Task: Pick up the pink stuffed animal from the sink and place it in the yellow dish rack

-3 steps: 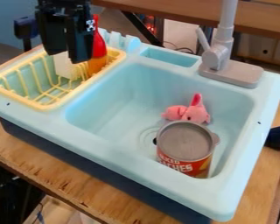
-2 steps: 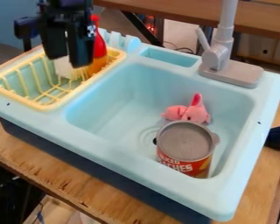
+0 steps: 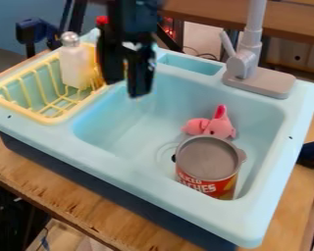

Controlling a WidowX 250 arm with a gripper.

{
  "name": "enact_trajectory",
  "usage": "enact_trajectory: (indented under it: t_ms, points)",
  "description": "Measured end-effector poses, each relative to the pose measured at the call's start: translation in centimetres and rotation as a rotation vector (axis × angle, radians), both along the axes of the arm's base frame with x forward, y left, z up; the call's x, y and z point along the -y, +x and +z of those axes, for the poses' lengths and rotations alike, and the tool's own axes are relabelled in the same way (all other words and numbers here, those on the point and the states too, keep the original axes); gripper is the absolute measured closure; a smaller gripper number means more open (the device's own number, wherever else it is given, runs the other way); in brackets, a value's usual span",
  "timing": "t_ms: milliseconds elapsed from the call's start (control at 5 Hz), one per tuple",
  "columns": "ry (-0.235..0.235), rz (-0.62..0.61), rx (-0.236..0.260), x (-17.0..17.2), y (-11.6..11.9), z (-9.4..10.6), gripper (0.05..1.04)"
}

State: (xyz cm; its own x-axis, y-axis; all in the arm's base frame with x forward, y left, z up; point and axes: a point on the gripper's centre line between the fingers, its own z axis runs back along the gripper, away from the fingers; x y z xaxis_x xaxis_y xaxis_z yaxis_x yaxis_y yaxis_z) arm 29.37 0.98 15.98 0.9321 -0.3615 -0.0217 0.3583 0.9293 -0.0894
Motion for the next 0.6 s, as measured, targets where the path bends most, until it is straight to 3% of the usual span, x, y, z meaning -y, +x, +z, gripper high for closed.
enact_trajectory:
  t_ms: [400, 600]
  points:
    - [0.008, -0.128, 0.022, 3.4, 2.8, -2.8, 0.076]
    - [0.019, -0.174, 0.049, 5.3, 4.0, -2.9, 0.076]
